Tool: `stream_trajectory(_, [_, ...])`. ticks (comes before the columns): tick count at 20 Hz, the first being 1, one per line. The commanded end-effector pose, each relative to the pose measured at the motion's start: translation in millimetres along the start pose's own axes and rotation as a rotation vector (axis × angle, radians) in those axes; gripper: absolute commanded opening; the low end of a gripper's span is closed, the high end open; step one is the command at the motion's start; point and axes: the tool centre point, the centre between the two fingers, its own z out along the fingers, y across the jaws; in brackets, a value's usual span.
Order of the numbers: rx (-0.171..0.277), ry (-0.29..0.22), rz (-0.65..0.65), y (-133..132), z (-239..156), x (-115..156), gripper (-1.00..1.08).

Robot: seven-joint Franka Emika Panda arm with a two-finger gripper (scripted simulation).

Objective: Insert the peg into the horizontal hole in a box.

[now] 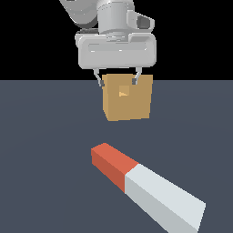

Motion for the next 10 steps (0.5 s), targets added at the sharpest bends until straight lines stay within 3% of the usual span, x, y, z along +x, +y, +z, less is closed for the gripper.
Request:
stream_trajectory(1, [0.000,0.000,0.000,0,0,0,1.00])
stream_trajectory(10, [0.002,0.000,-0.036,-2,6,-11,1.00])
